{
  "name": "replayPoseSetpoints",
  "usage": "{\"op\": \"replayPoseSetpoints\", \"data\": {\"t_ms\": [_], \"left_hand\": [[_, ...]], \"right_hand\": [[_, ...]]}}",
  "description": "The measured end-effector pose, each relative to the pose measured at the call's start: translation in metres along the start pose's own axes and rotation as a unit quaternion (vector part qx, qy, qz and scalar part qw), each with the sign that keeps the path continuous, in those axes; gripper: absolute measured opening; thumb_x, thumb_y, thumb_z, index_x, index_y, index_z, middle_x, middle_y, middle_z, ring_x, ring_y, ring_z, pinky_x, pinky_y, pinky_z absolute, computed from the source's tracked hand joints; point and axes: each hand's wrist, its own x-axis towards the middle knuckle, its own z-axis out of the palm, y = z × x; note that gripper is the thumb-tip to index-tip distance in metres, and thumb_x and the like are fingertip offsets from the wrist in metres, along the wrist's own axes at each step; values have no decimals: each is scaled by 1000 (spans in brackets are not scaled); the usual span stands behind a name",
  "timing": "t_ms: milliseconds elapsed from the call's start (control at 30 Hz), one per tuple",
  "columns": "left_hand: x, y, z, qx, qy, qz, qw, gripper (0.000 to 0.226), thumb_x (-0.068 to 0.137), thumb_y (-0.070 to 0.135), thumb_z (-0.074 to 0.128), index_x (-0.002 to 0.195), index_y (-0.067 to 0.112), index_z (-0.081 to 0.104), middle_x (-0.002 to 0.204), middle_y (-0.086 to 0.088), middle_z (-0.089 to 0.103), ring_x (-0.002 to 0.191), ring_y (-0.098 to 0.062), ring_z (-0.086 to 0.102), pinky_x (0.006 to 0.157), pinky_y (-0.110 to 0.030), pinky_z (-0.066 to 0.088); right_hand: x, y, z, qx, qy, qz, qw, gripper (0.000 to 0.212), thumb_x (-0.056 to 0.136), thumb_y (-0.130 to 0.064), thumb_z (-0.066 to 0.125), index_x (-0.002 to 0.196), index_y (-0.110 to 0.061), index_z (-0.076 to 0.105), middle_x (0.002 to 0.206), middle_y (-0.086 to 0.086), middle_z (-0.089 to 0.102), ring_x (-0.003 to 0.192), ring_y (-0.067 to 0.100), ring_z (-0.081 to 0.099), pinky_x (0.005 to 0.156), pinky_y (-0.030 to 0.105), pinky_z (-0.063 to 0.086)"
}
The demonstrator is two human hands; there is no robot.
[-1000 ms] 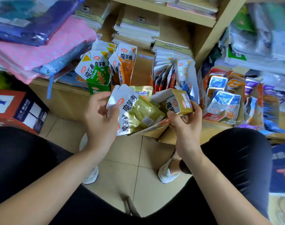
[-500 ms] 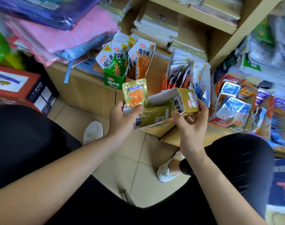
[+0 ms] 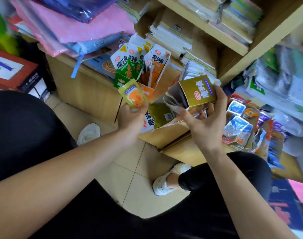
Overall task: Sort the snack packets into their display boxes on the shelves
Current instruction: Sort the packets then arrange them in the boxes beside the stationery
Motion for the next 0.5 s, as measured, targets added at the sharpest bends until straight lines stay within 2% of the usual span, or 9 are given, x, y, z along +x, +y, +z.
{"op": "replayPoseSetpoints", "data": {"t_ms": [67,133,200,300,367,433,500], "left_hand": [[-4,8,2,-45,-31,-28,998,25,93,43,69,88,20,62,86,-5,74,78,-26,74,72,-41,62],[-6,19,1,-73,-52,-85,992,40,96,58,55,94,19,62,85,-5,74,72,-22,74,65,-35,62],[-4,23,-1,-101,-92,-128,982,60,91,74,49,105,18,66,89,-7,76,77,-22,75,71,-37,63],[-3,23,-6,-119,-156,-109,975,85,58,87,71,121,30,64,111,-4,75,100,-26,74,90,-50,58],[-5,21,-9,-95,-174,-106,974,98,42,86,81,125,40,60,119,4,72,109,-24,69,93,-51,55],[-9,17,-9,-47,-195,-104,974,95,45,78,84,127,39,57,116,8,71,108,-21,68,86,-45,57],[-7,11,-8,-28,-190,-78,978,78,57,57,88,124,32,58,110,4,73,104,-22,69,74,-41,60]], "right_hand": [[3,-4,3,3,6,12,1000,95,68,-34,93,143,-16,39,128,-13,54,119,15,59,99,49,52],[4,-6,5,17,13,31,999,94,67,-35,93,142,-18,39,130,-3,55,120,17,59,101,48,51],[3,-9,6,26,7,41,999,95,67,-34,93,143,-18,39,132,0,54,120,16,59,101,44,52],[-1,-15,7,41,-27,47,998,96,67,-27,92,145,-15,37,133,0,52,118,10,59,96,30,54],[-5,-16,7,55,-41,50,996,91,69,-16,89,145,-11,37,132,3,53,110,5,62,92,27,55],[-9,-15,8,63,-46,55,995,88,72,-7,87,144,-11,37,131,4,54,108,6,63,91,25,54],[-11,-12,8,80,-40,68,994,86,73,-7,87,144,-13,38,133,9,55,115,17,62,92,29,54]]}}
